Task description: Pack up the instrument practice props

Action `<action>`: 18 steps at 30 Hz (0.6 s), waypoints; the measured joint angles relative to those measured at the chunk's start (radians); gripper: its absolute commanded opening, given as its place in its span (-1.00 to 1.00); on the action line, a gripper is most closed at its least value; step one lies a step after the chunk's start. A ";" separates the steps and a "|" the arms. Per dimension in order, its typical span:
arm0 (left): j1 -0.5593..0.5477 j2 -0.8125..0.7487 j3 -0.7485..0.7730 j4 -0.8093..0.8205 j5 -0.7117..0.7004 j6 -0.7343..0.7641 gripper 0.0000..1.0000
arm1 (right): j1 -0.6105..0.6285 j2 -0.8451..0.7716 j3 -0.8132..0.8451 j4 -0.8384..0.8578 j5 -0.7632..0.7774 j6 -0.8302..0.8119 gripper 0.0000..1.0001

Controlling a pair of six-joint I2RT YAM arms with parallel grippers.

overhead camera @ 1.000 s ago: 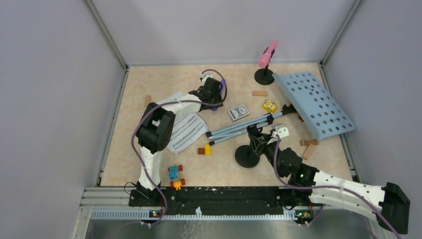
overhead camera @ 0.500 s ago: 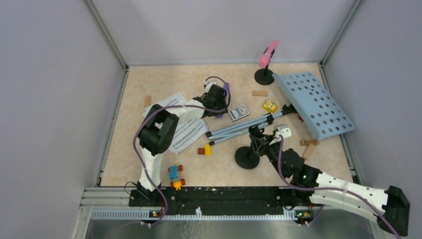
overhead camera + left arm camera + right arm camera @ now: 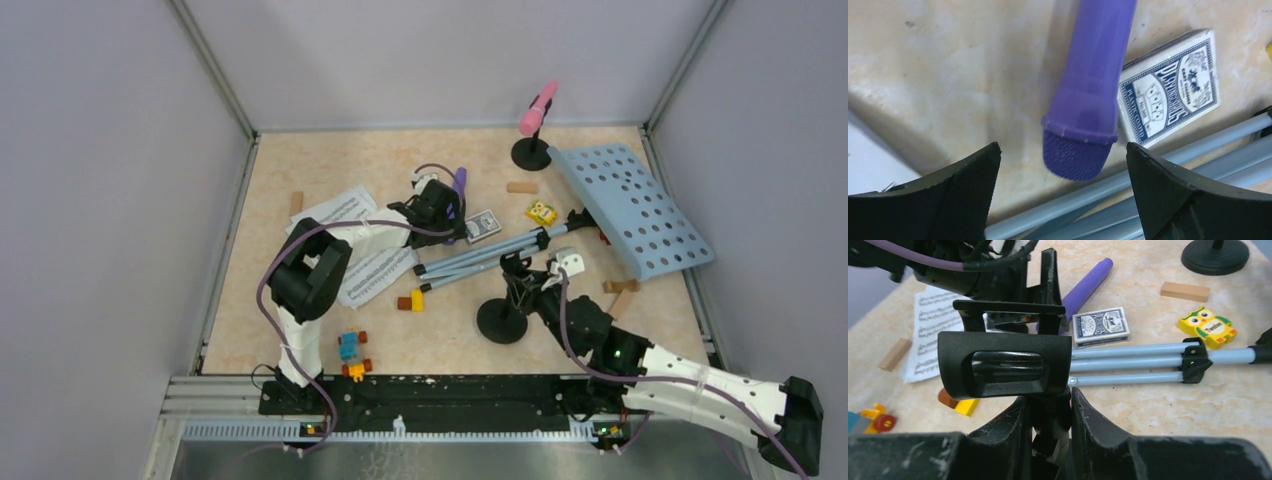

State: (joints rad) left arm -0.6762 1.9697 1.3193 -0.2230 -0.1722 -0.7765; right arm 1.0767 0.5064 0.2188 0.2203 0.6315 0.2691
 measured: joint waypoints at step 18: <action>0.013 -0.738 -0.180 -0.157 -0.198 0.085 0.97 | -0.039 0.539 0.650 -0.184 -0.066 -0.244 -1.00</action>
State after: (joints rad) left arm -0.6636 1.2316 1.1397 -0.3798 -0.3702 -0.6918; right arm 1.0382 1.0458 0.8684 0.0364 0.5655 0.0250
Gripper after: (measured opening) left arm 0.987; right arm 0.250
